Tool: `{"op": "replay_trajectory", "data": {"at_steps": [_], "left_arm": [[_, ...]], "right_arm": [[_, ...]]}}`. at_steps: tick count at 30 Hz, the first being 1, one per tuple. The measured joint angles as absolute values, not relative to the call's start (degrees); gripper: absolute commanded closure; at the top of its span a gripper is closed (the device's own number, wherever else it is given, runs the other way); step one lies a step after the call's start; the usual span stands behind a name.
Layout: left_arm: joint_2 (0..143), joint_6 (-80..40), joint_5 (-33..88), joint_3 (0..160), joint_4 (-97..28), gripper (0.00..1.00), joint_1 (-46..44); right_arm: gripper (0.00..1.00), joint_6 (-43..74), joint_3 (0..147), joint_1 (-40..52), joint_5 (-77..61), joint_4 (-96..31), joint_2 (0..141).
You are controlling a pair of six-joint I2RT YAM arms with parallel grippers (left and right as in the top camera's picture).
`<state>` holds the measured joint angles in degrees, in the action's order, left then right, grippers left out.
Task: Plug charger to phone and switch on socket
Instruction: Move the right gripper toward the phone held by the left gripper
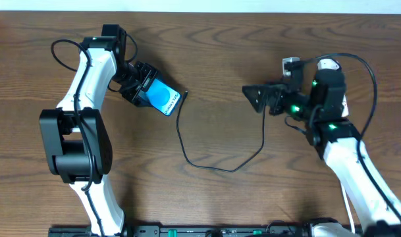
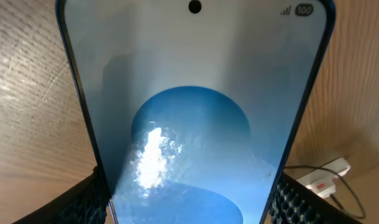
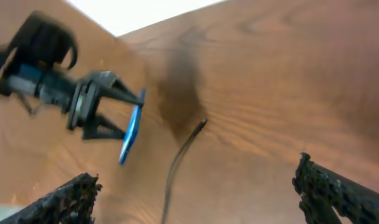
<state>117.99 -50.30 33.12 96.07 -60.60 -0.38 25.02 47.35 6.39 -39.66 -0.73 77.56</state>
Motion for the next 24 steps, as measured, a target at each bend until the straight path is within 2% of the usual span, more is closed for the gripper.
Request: {"op": "replay_trajectory", "data": {"at_steps": [2,5,7,15,24], "left_arm": [[117.99,-51.70,33.12,96.07,-60.55,0.40,-0.38],[117.99,-53.21,33.12,96.07,-60.45,0.40,-0.38],[117.99,-54.26,33.12,96.07,-60.36,0.40,-0.38],[117.99,-56.31,33.12,96.07,-60.23,0.40,-0.62],[117.99,-58.63,33.12,96.07,-59.07,0.40,-3.81]], "right_arm": [[0.01,32.01,47.42,6.74,-38.79,0.69,80.29],[0.11,38.81,47.66,7.97,-39.55,7.90,85.30],[0.14,40.99,47.77,10.11,-40.16,11.29,87.74],[0.18,42.89,51.70,18.41,-40.38,10.02,96.44],[0.34,40.97,63.09,25.56,-36.53,3.88,103.37]]}}
